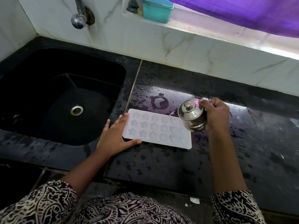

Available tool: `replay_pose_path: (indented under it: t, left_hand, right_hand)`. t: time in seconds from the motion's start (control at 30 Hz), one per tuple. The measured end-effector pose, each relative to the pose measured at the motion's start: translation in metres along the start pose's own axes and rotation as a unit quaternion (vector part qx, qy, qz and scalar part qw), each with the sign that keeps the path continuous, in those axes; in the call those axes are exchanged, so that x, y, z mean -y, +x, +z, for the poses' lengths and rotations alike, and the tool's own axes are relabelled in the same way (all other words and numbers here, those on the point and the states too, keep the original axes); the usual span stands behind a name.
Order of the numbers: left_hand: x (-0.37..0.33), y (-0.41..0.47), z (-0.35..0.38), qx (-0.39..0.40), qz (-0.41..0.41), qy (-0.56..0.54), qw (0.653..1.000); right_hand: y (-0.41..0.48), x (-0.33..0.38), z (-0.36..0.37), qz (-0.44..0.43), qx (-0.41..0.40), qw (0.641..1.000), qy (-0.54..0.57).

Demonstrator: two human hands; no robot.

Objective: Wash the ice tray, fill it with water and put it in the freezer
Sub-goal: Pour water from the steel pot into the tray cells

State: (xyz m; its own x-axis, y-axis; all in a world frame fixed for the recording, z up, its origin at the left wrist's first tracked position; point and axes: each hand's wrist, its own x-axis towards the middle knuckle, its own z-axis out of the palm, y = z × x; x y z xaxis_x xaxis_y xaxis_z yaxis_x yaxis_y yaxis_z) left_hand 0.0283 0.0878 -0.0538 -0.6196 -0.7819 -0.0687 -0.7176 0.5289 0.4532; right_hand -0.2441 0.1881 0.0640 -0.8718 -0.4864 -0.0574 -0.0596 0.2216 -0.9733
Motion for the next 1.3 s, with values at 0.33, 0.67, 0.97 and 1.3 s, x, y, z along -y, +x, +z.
replay_pose_path:
  t: [0.33, 0.67, 0.97, 1.3]
  left_hand:
    - [-0.001, -0.001, -0.001, -0.005, -0.002, 0.000, 1.000]
    - [0.001, 0.000, 0.001, -0.009, 0.005, -0.004, 1.000]
    - [0.002, 0.000, 0.001, -0.007, 0.005, -0.001, 1.000]
    - [0.001, 0.000, 0.001, -0.014, 0.011, -0.002, 1.000]
  right_hand:
    - [-0.002, 0.005, -0.003, -0.008, 0.007, 1.000, 0.010]
    - [0.002, 0.006, -0.004, -0.024, 0.014, 1.000, 0.013]
    - [0.006, 0.004, -0.009, 0.019, 0.013, 0.994, 0.104]
    - [0.005, -0.005, -0.023, 0.032, -0.023, 0.985, 0.167]
